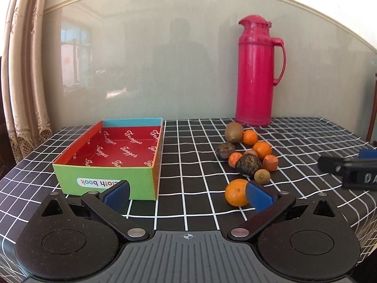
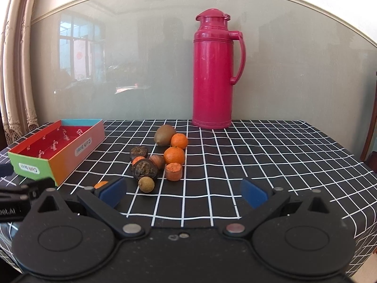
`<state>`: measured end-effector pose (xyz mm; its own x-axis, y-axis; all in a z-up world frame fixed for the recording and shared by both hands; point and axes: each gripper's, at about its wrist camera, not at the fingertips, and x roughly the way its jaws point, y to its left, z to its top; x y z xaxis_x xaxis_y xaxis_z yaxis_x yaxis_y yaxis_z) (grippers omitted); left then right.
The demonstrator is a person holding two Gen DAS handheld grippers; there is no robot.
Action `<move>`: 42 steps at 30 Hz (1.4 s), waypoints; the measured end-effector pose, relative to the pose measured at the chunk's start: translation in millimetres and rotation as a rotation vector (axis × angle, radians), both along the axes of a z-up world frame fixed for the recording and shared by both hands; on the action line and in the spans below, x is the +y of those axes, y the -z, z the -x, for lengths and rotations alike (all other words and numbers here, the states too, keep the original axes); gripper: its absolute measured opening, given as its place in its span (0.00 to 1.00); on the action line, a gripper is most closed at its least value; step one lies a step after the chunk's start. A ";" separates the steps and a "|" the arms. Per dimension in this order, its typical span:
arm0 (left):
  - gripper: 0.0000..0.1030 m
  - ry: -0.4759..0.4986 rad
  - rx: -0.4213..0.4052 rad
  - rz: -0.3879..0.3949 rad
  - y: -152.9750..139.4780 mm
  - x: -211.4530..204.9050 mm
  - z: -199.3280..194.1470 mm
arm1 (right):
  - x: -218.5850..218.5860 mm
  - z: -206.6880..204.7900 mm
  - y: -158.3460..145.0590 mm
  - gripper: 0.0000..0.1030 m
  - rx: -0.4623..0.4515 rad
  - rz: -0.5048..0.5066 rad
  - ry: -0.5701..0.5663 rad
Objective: Organize fruits
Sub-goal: 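Grasp the large mandarin orange with the left gripper, then carry the mandarin into the box and open the left gripper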
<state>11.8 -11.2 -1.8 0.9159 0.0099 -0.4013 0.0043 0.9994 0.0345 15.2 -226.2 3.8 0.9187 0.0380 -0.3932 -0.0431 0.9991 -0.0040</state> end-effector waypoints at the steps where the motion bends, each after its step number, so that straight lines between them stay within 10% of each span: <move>1: 1.00 0.002 0.008 0.003 0.8 -1.0 -2.8 | -2.1 -0.4 -1.0 1.00 -0.001 -0.007 0.008; 24: 0.99 0.088 0.176 -0.013 41.9 -65.9 -76.6 | -52.5 -62.3 7.1 1.00 0.021 -0.045 0.169; 29: 0.38 0.092 0.199 0.002 44.2 -67.5 -85.0 | -65.3 -68.3 10.7 1.00 0.032 -0.067 0.205; 42: 0.38 0.020 0.013 0.013 -1.4 -20.6 -73.1 | -49.5 -74.4 14.0 1.00 0.047 -0.045 0.181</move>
